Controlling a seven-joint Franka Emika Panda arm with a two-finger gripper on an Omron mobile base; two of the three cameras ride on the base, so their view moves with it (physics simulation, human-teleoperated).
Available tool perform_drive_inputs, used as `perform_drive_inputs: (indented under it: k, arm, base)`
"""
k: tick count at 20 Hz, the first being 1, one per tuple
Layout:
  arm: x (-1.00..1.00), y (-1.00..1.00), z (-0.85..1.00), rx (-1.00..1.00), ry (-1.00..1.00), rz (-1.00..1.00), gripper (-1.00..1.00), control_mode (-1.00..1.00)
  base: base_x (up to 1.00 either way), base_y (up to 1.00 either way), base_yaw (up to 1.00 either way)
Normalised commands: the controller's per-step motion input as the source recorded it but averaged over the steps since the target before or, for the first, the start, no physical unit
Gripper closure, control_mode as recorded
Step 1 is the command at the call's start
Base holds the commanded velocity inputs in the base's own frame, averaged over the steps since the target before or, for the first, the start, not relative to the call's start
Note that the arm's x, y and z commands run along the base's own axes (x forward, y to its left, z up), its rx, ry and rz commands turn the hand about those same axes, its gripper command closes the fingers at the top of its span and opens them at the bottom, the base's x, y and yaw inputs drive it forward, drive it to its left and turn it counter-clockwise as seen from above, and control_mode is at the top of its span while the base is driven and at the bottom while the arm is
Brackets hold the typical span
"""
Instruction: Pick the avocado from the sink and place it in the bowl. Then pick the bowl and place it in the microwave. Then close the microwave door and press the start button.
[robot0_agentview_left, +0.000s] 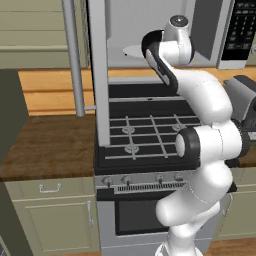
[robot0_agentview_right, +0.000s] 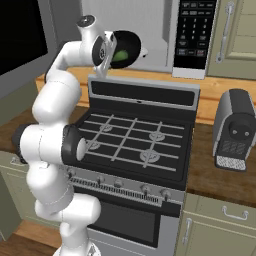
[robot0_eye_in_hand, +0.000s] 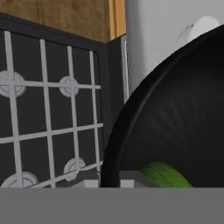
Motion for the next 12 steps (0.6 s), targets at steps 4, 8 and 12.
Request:
perform_drive_inputs:
  k: [4, 8, 12]
  arm:
    - [0.78, 0.0, 0.0, 0.0, 0.02, 0.0, 1.0, -1.0]
    - [0.34, 0.0, 0.11, 0.0, 0.0, 0.0, 1.0, -1.0]
    - [-0.01, 0.0, 0.45, 0.0, 0.0, 0.03, 1.0, -1.0]
  base:
    - [0.0, 0.0, 0.0]
    - [0.0, 0.0, 0.0]
    - [0.0, 0.0, 0.0]
